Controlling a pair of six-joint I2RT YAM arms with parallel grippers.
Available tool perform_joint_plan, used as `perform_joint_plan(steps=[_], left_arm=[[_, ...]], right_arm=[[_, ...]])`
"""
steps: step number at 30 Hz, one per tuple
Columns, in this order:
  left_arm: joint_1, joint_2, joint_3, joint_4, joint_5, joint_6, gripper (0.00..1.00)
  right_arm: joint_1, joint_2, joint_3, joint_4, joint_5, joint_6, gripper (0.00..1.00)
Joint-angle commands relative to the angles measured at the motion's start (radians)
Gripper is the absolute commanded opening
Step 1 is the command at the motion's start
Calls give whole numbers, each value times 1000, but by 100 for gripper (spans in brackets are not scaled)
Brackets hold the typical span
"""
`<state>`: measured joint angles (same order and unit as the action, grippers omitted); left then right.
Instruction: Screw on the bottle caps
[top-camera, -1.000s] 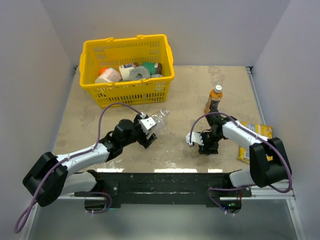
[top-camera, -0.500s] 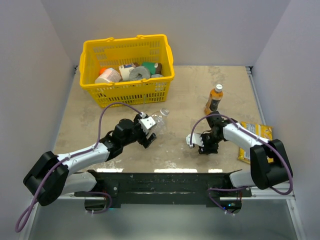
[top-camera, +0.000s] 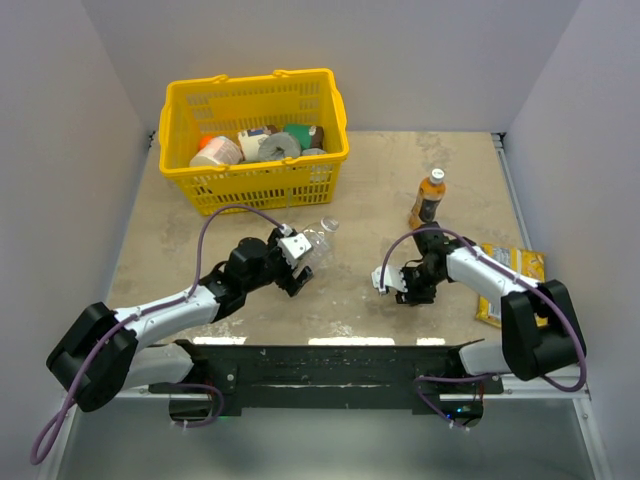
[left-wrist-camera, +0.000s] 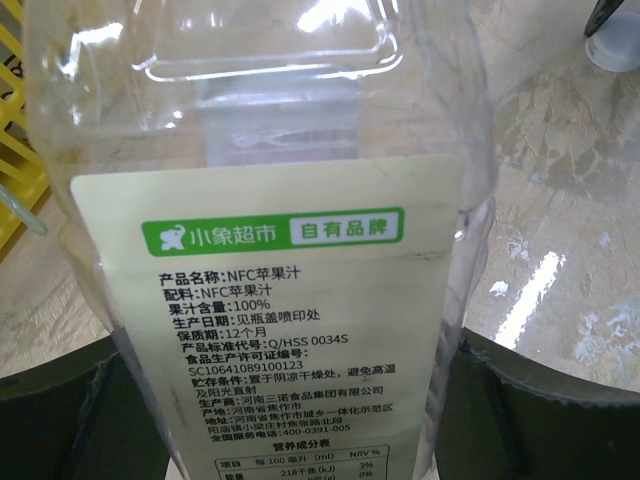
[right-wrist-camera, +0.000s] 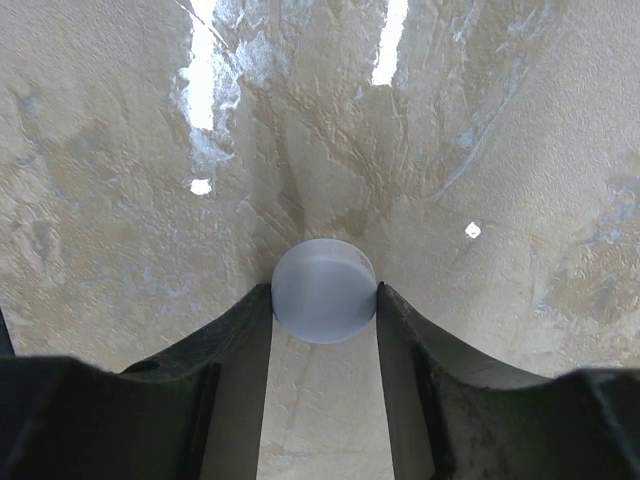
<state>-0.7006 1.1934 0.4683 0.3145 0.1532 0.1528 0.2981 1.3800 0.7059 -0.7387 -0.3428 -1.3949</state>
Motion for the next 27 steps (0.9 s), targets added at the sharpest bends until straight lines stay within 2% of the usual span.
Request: perform_joint_plan(steps=[1, 7, 8, 11, 14, 19, 27], left_arm=[[6, -5, 21, 51, 25, 17, 0], [6, -43, -54, 47, 105, 180, 0], [6, -48, -59, 51, 106, 186, 0], [6, -63, -48, 20, 144, 246, 0], [4, -69, -19, -3, 163, 287, 0], [1, -78, 16, -25, 186, 317, 0], [3, -95, 18, -19, 174, 310, 0]], right_arm=[[-2, -38, 62, -57, -79, 36, 36], [-2, -72, 441, -203, -309, 411, 15], [-2, -72, 520, -209, -335, 453, 13], [18, -75, 625, -188, -398, 629, 12], [65, -81, 667, -119, -395, 718, 13], [185, -50, 716, -74, -394, 774, 14], [225, -7, 738, -87, -407, 777, 15]])
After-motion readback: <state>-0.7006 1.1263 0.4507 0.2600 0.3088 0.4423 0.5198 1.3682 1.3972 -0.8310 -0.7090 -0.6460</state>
